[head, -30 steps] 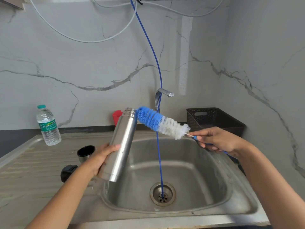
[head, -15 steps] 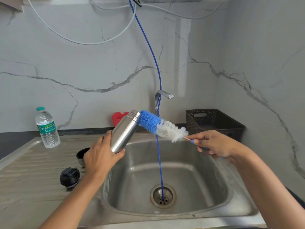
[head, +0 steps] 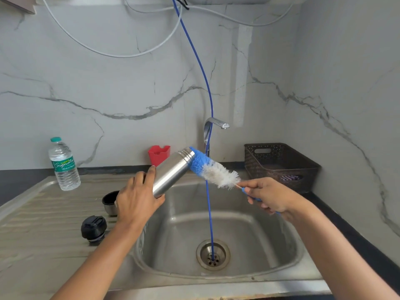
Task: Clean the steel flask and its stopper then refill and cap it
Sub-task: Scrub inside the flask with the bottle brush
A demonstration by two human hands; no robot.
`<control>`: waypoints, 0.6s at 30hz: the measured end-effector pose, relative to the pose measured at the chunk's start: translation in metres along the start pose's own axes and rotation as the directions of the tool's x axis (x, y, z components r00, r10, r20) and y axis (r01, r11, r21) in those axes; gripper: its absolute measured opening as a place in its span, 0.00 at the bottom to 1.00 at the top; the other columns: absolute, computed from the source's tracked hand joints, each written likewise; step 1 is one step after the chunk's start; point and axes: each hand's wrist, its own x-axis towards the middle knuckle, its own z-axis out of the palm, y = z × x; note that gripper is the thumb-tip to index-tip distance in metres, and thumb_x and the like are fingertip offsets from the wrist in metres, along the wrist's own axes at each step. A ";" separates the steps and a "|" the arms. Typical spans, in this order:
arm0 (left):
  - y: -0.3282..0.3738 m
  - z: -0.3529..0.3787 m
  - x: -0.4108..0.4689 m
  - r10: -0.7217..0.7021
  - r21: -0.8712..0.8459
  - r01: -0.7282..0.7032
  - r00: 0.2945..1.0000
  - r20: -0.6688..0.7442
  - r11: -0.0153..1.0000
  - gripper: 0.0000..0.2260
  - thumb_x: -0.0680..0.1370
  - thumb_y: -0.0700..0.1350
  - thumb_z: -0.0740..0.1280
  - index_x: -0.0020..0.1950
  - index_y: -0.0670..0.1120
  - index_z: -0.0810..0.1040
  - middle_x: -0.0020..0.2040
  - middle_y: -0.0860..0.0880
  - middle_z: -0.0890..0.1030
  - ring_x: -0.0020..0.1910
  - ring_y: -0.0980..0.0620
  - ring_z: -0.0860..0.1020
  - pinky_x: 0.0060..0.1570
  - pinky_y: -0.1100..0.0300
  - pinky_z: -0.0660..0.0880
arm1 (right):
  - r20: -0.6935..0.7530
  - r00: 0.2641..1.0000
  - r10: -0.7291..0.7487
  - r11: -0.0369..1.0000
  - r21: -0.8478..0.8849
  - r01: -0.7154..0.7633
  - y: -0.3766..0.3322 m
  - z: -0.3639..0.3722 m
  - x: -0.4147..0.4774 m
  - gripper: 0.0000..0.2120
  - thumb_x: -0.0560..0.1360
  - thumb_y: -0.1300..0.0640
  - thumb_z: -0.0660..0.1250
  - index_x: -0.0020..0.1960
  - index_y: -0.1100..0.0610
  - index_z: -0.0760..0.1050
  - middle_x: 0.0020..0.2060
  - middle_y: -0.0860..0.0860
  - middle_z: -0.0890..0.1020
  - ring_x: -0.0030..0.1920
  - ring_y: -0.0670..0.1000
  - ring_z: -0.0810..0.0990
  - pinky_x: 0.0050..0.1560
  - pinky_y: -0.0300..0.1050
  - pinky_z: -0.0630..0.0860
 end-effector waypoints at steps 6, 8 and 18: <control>-0.023 0.002 0.002 -0.164 -0.051 0.173 0.977 0.134 0.984 0.39 0.61 0.59 0.77 0.69 0.49 0.70 0.49 0.46 0.78 0.45 0.42 0.79 0.32 0.52 0.76 | -0.117 0.993 -0.004 0.999 0.036 0.009 0.019 -0.024 -0.020 0.13 0.81 0.61 0.60 0.60 0.50 0.78 0.28 0.49 0.72 0.21 0.44 0.58 0.20 0.33 0.54; -0.024 -0.002 0.003 -0.202 -0.097 0.222 0.963 0.180 0.970 0.38 0.64 0.62 0.74 0.70 0.52 0.67 0.52 0.48 0.78 0.49 0.43 0.79 0.38 0.51 0.77 | -0.224 0.964 -0.147 0.984 -0.136 0.118 0.024 -0.020 -0.020 0.14 0.80 0.60 0.61 0.62 0.48 0.77 0.27 0.45 0.74 0.22 0.44 0.63 0.24 0.35 0.62; -0.005 -0.012 0.000 -0.112 -0.047 0.126 0.968 0.223 0.991 0.39 0.66 0.65 0.71 0.73 0.55 0.63 0.58 0.52 0.76 0.55 0.48 0.78 0.39 0.56 0.73 | -0.247 0.748 -0.616 0.490 -0.863 0.119 0.001 0.034 -0.012 0.24 0.78 0.59 0.59 0.70 0.39 0.67 0.44 0.50 0.77 0.41 0.63 0.80 0.34 0.49 0.69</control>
